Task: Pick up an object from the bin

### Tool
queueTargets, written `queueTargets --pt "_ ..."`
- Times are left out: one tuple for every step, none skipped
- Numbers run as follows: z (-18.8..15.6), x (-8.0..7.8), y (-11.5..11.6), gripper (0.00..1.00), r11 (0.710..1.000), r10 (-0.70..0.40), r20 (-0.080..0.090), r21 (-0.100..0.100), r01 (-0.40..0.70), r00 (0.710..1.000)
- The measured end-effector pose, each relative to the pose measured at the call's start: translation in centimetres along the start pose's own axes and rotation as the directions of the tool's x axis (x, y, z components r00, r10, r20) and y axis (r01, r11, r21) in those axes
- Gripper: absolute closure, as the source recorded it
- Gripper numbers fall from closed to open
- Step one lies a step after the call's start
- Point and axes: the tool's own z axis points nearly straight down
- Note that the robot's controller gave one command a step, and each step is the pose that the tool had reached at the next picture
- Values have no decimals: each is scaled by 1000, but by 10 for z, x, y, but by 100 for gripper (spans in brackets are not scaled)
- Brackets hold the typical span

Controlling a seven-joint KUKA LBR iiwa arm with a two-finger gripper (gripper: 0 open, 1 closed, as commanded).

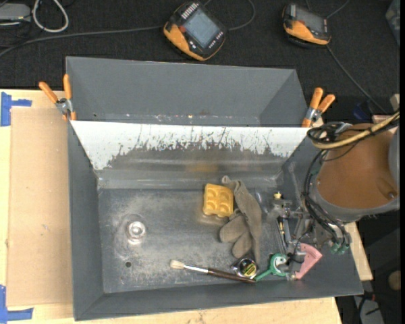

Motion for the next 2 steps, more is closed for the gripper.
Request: queueTargets --pt "-3 -2 1 0 1000 -5 7 1 5 1000" --pt "84 -48 25 0 969 -247 6 1 247 969"
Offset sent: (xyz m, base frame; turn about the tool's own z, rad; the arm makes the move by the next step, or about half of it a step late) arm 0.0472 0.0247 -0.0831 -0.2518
